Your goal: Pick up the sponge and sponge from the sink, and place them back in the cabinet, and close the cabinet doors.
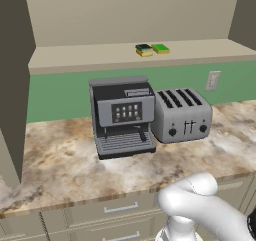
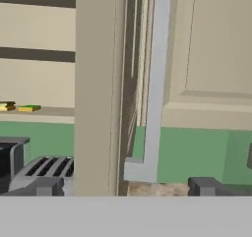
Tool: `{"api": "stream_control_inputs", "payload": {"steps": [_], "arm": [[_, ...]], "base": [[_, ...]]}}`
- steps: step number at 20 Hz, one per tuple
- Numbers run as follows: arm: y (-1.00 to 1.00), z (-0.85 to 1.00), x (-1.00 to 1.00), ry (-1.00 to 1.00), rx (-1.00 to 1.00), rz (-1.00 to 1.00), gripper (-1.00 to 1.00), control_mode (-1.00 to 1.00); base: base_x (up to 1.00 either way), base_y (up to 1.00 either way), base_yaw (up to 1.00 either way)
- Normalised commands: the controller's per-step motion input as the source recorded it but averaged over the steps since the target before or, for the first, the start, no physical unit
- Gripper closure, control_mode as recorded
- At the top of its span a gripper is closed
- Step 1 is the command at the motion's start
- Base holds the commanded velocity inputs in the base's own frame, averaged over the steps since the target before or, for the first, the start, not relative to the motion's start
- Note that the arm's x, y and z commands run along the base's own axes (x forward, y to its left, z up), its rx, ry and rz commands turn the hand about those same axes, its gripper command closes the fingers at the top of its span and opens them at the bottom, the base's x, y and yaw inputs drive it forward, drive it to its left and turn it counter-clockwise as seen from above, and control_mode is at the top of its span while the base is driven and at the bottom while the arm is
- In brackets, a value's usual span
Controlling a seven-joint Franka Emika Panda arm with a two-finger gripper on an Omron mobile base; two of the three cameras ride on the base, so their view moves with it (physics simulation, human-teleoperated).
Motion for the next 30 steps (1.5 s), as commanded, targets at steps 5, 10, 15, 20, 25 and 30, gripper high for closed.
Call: {"api": "stream_control_inputs", "payload": {"steps": [5, 10, 15, 20, 25, 30], "arm": [[0.00, 0.00, 0.19, 0.00, 0.00, 0.03, -1.00, -1.00], [0.00, 0.00, 0.17, 0.00, 0.00, 0.03, -1.00, -1.00], [0.00, -0.01, 0.18, 0.00, 0.00, 0.03, -1.00, -1.00], [0.00, -0.06, 0.18, 0.00, 0.00, 0.07, -1.00, -1.00], [0.00, -0.09, 0.17, 0.00, 0.00, 0.13, -1.00, -1.00], [0.00, -0.10, 0.16, 0.00, 0.00, 0.17, -1.00, -1.00]], "base": [[0.00, 0.00, 0.00], [0.00, 0.00, 0.00], [0.00, 0.00, 0.00], [0.00, 0.00, 0.00], [0.00, 0.00, 0.00], [0.00, 0.00, 0.00]]}}
